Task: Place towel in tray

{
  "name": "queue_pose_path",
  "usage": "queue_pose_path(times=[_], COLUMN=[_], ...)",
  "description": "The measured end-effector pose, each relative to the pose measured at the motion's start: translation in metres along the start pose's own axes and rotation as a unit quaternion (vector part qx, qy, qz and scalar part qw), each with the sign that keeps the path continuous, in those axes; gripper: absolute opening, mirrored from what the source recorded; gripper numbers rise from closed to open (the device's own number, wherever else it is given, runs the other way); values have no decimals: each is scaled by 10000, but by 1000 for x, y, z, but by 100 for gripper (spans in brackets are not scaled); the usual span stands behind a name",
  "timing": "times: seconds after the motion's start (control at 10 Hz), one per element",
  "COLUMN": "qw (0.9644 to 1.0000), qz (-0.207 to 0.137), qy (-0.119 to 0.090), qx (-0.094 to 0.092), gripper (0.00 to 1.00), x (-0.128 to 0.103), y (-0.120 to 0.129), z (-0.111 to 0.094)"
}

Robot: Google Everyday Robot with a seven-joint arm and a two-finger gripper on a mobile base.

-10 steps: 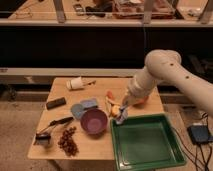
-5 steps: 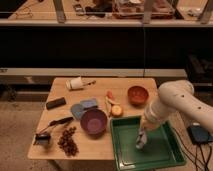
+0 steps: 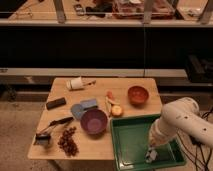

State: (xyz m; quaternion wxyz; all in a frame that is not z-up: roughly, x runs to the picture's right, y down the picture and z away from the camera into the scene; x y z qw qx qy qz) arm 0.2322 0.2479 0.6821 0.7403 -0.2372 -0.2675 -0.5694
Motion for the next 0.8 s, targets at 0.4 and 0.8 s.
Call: queue_pose_path(times=[0.4, 0.8], qw=[10000, 10000], qz=[-11, -22], qy=[-1, 0], qx=[3, 5], gripper=[53, 53], x=[0, 1], y=[-1, -2], z=[0, 0])
